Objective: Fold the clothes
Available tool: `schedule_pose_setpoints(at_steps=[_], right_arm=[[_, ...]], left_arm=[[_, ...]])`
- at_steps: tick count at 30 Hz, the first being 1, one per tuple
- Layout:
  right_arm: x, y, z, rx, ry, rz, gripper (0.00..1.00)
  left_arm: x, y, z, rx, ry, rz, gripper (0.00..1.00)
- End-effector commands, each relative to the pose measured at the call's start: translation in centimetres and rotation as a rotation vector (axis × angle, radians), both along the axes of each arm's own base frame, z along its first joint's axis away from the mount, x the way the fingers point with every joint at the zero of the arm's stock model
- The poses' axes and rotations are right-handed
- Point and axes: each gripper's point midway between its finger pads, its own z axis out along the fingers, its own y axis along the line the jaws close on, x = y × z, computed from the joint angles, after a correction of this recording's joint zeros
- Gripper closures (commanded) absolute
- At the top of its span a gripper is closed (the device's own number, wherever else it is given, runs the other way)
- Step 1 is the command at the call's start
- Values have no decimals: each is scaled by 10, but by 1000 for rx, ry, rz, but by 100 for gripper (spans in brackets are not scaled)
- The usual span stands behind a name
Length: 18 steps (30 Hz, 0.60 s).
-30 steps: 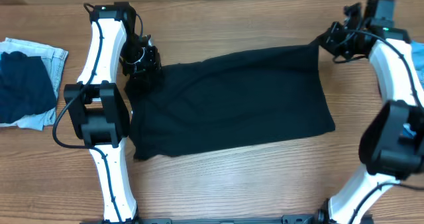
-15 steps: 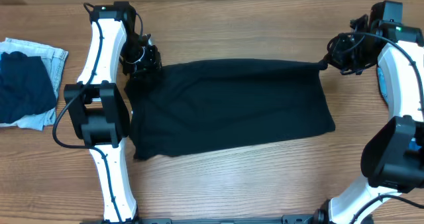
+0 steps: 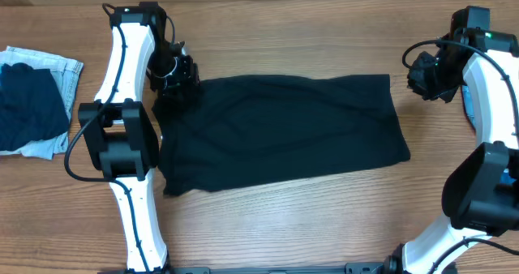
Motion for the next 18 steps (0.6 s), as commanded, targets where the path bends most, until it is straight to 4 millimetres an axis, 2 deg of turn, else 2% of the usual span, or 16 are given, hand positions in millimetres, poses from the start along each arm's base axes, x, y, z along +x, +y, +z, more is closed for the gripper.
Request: schedule_pose_setpoints(at_steps=[1,3,5,11,14,18], right_arm=[[6,2,9,-1,-33,-1,77],[10,11,10,30,-49,19,74],[13,22,12,63,-63,42,71],[17,46,12,66,-74,119,67],[24,50,14,62,-100,131,67],[26,50,14,59,-111,132,66]], left_arm=[[18,-4,8,-12,-101,-33,37],[32,-12,11,-53,-160,-34,35],[35,-13,11,-59,-163,-1,35],[2,-9,11,-40,-5,43,42],[-13,6,10,19,79,108,43],[-14,37,6,123,126,281,42]])
